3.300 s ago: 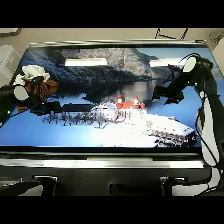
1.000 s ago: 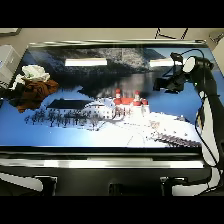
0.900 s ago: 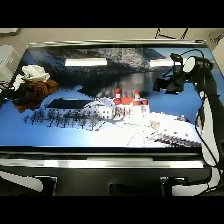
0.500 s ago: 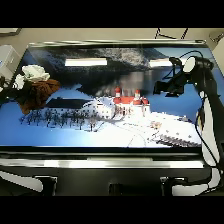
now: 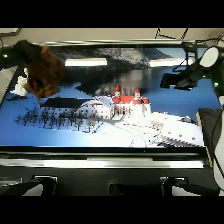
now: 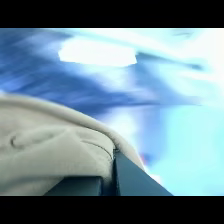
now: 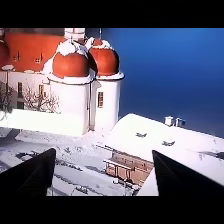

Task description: Fold the clothes and pants, and hang the long-sleeved shirts on hangers.

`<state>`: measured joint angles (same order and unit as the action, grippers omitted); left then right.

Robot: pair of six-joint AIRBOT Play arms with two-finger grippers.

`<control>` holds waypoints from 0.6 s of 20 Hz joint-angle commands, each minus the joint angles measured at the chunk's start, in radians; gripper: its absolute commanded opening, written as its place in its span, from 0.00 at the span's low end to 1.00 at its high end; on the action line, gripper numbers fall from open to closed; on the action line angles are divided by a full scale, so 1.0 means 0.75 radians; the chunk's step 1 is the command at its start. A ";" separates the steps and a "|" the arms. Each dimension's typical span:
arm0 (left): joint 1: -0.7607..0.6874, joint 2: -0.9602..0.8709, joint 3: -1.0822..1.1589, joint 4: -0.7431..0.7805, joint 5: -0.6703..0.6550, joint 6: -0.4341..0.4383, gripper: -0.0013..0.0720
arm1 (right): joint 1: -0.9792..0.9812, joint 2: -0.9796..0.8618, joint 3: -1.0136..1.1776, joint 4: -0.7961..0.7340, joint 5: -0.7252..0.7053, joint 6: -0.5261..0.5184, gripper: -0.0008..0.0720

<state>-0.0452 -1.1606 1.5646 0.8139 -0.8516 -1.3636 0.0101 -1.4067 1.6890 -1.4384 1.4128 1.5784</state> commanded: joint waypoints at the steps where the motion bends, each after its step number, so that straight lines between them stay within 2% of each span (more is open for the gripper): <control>1: -0.375 0.199 0.002 -0.004 0.260 0.013 0.05 | 0.001 0.155 0.001 -0.095 -0.039 -0.002 0.94; 4: -0.544 0.186 0.001 0.030 0.374 0.012 0.05 | 0.001 0.246 0.001 -0.176 -0.042 -0.002 0.94; 7: -0.553 0.124 -0.065 0.182 0.258 -0.169 0.05 | 0.001 0.280 0.001 -0.200 0.012 0.011 0.94; 10: -0.554 0.037 -0.326 0.281 0.141 -0.268 0.05 | 0.001 0.277 -0.044 -0.124 0.110 0.090 0.94; 11: -0.557 0.002 -0.447 0.277 0.148 -0.270 0.05 | 0.001 0.277 -0.082 -0.093 0.111 0.090 0.94; 12: -0.559 -0.047 -0.578 0.276 0.174 -0.320 0.05 | 0.001 0.277 -0.135 -0.065 0.097 0.089 0.94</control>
<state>-0.4503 -1.1309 1.3254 0.9771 -0.7048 -1.5200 0.0097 -1.2057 1.6474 -1.5394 1.4601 1.6215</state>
